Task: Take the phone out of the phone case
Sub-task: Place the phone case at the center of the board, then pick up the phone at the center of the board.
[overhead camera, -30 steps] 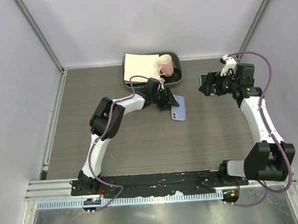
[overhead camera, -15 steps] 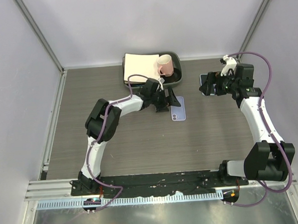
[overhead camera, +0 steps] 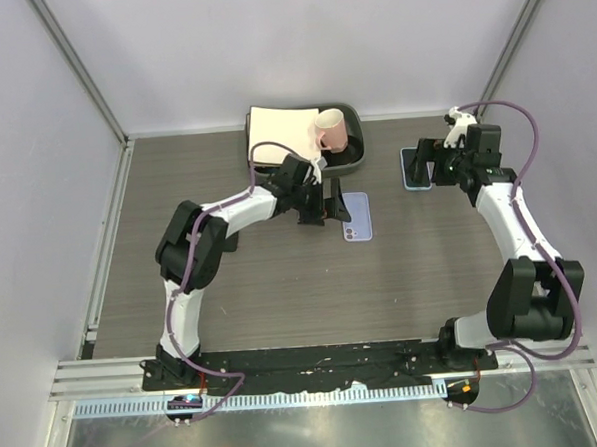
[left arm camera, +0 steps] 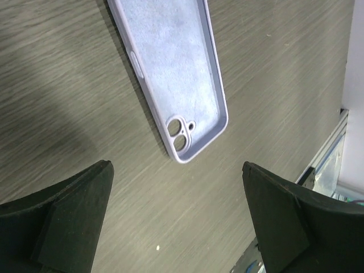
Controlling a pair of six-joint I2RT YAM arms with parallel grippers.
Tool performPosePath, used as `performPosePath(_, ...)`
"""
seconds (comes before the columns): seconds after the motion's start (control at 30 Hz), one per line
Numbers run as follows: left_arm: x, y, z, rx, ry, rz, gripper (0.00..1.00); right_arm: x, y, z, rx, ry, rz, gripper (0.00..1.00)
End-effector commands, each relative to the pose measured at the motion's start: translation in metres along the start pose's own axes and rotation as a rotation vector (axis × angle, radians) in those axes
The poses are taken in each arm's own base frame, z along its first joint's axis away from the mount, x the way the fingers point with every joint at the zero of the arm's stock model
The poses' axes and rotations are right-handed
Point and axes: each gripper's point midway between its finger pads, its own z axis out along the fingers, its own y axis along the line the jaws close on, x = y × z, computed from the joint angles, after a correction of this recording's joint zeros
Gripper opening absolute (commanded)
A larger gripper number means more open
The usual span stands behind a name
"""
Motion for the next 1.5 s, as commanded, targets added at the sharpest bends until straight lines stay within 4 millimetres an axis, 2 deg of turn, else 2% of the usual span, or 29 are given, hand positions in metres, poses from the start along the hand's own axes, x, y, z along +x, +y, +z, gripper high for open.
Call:
performPosePath(0.0, -0.024, -0.026, -0.053, 0.08, -0.063, 0.137, 1.0, -0.022, -0.033, 0.023, 0.136, -0.044, 0.024, 0.99)
performPosePath(0.03, -0.025, -0.022, -0.059, 0.076, -0.07, 0.142, 1.0, -0.028, -0.038, 0.027, 0.152, -0.047, 0.024, 0.99)
performPosePath(0.07, -0.031, -0.031, -0.073, 0.093, -0.102, 0.193, 1.0, -0.017, -0.047, 0.042, 0.17, 0.0, 0.033, 0.99)
performPosePath(0.13, -0.034, -0.028, -0.087, 0.089, -0.118, 0.221, 1.0, -0.018, -0.058, 0.055, 0.203, 0.021, 0.026, 0.99)
performPosePath(0.17, -0.036, -0.034, -0.098, 0.098, -0.132, 0.242, 1.0, -0.006, -0.069, 0.068, 0.234, 0.065, 0.03, 0.99)
performPosePath(0.27, -0.039, -0.032, -0.118, 0.107, -0.152, 0.267, 1.0, -0.006, -0.079, 0.086, 0.253, 0.101, 0.032, 0.99)
performPosePath(0.3, -0.041, -0.039, -0.131, 0.124, -0.169, 0.295, 1.0, -0.004, -0.087, 0.097, 0.273, 0.114, 0.034, 0.99)
performPosePath(0.43, -0.042, -0.03, -0.16, 0.082, -0.194, 0.335, 1.0, -0.01, -0.108, 0.119, 0.344, 0.122, 0.031, 0.99)
performPosePath(0.57, -0.041, -0.02, -0.187, 0.051, -0.227, 0.345, 1.0, -0.006, -0.114, 0.142, 0.344, 0.16, 0.053, 0.99)
performPosePath(0.6, -0.041, -0.012, -0.192, 0.039, -0.236, 0.329, 1.0, -0.004, -0.115, 0.151, 0.331, 0.17, 0.062, 0.99)
performPosePath(0.7, -0.042, -0.007, -0.208, 0.014, -0.256, 0.344, 1.0, -0.003, -0.114, 0.163, 0.309, 0.179, 0.082, 0.99)
performPosePath(0.73, -0.044, -0.005, -0.213, -0.011, -0.263, 0.367, 1.0, 0.005, -0.112, 0.17, 0.301, 0.2, 0.089, 0.99)
performPosePath(0.9, -0.037, 0.004, -0.228, -0.073, -0.243, 0.378, 1.0, 0.014, -0.11, 0.182, 0.323, 0.233, 0.067, 0.99)
performPosePath(1.07, -0.035, 0.002, -0.238, -0.084, -0.275, 0.404, 1.0, 0.027, -0.092, 0.192, 0.28, 0.262, 0.057, 0.99)
performPosePath(1.3, -0.028, 0.008, -0.238, -0.098, -0.285, 0.408, 1.0, 0.043, -0.088, 0.197, 0.281, 0.299, 0.08, 1.0)
performPosePath(1.47, -0.026, 0.011, -0.236, -0.097, -0.295, 0.413, 1.0, 0.038, -0.085, 0.191, 0.271, 0.288, 0.084, 1.0)
